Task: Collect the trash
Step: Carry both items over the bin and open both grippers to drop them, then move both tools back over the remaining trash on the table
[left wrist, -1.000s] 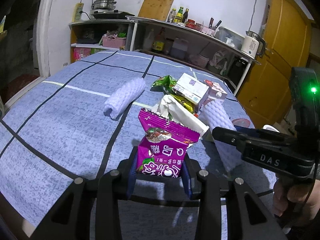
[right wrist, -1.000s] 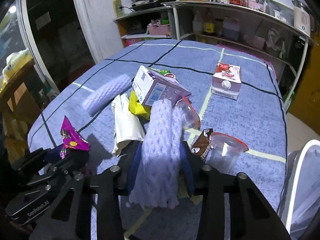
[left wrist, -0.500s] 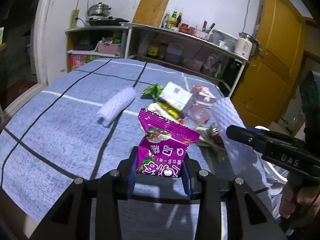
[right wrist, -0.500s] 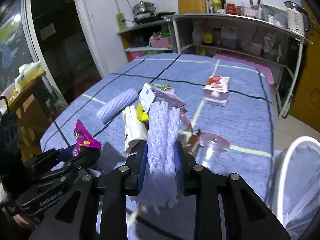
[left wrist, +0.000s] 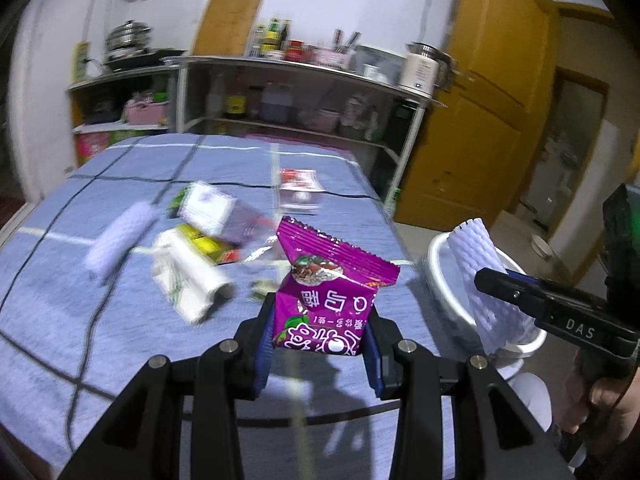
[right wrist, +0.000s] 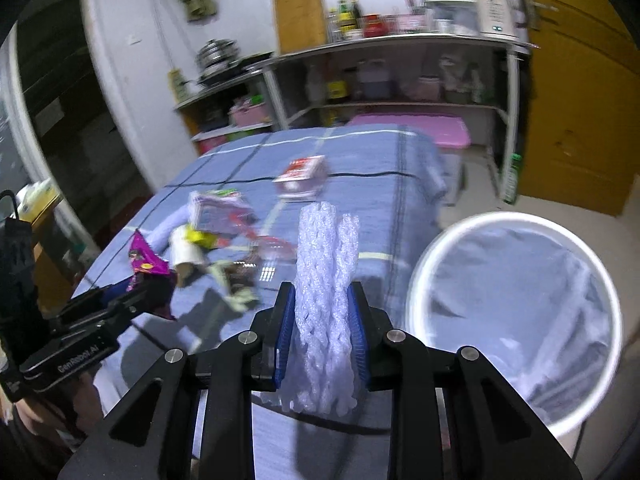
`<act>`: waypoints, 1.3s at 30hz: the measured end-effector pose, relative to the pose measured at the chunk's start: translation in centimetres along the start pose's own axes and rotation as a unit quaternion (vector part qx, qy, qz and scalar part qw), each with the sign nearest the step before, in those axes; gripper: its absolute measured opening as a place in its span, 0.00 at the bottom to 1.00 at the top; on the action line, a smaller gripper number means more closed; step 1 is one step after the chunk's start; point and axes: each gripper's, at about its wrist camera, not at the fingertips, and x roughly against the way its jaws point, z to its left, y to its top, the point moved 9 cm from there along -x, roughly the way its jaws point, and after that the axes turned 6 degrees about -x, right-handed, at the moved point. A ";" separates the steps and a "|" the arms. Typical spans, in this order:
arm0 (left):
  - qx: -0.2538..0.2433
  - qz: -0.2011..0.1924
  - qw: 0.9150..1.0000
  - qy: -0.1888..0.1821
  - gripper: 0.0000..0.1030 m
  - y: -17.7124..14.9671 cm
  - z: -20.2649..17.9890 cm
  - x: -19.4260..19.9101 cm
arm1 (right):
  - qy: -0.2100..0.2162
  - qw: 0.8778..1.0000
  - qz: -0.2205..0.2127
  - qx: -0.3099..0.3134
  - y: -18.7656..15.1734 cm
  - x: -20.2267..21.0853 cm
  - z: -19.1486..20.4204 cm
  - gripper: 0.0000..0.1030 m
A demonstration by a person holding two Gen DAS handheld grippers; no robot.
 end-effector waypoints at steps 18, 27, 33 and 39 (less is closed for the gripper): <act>-0.100 0.052 0.986 -0.123 0.39 1.5 -15.1 -7.0 | -0.073 0.992 -0.005 -0.101 -1.7 2.6 -13.7 0.27; -0.121 0.073 0.978 -0.150 0.45 1.3 -18.4 -9.5 | -0.080 0.990 0.007 -0.119 -2.4 2.0 -16.4 0.30; -0.117 0.089 0.977 -0.157 0.57 0.4 -18.9 -10.3 | -0.082 0.988 0.012 -0.128 -3.0 1.9 -17.2 0.45; -0.111 0.084 0.978 -0.155 0.57 0.6 -18.4 -9.8 | -0.083 0.988 0.007 -0.128 -2.9 2.1 -17.2 0.47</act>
